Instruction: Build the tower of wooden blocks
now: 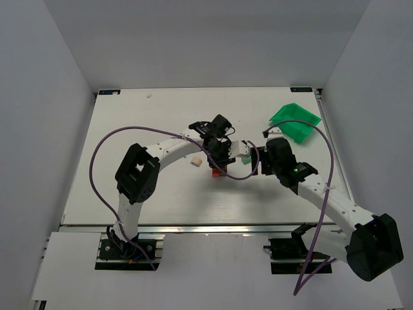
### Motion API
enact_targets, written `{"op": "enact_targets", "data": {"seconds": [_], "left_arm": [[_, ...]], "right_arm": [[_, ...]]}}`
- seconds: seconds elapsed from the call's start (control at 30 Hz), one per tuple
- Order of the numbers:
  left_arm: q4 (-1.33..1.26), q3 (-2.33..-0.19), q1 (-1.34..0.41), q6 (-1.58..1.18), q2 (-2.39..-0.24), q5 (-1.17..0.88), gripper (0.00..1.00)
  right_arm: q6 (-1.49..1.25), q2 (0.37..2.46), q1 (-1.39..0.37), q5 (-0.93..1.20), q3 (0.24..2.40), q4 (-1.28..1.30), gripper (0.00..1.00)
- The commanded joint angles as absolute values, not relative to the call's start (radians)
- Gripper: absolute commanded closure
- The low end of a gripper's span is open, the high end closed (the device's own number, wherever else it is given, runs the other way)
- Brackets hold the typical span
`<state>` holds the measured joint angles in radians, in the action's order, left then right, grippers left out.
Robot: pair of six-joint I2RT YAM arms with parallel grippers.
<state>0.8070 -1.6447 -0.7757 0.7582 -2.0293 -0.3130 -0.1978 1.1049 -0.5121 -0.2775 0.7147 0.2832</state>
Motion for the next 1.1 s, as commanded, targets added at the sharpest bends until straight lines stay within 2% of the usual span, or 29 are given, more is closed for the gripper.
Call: {"op": "enact_targets", "data": {"seconds": [0.0,1.07], "left_arm": [[0.782,-1.635,-0.784,0.747,-1.951,-0.319,0.98],[0.796,-1.609,-0.785,0.755,-1.945,-0.331,0.95]], "right_arm": [[-0.190,1.104,-0.508,-0.268,0.707,0.252,0.11],[-0.195,1.103,-0.503,-0.262,0.703,0.250,0.11]]}}
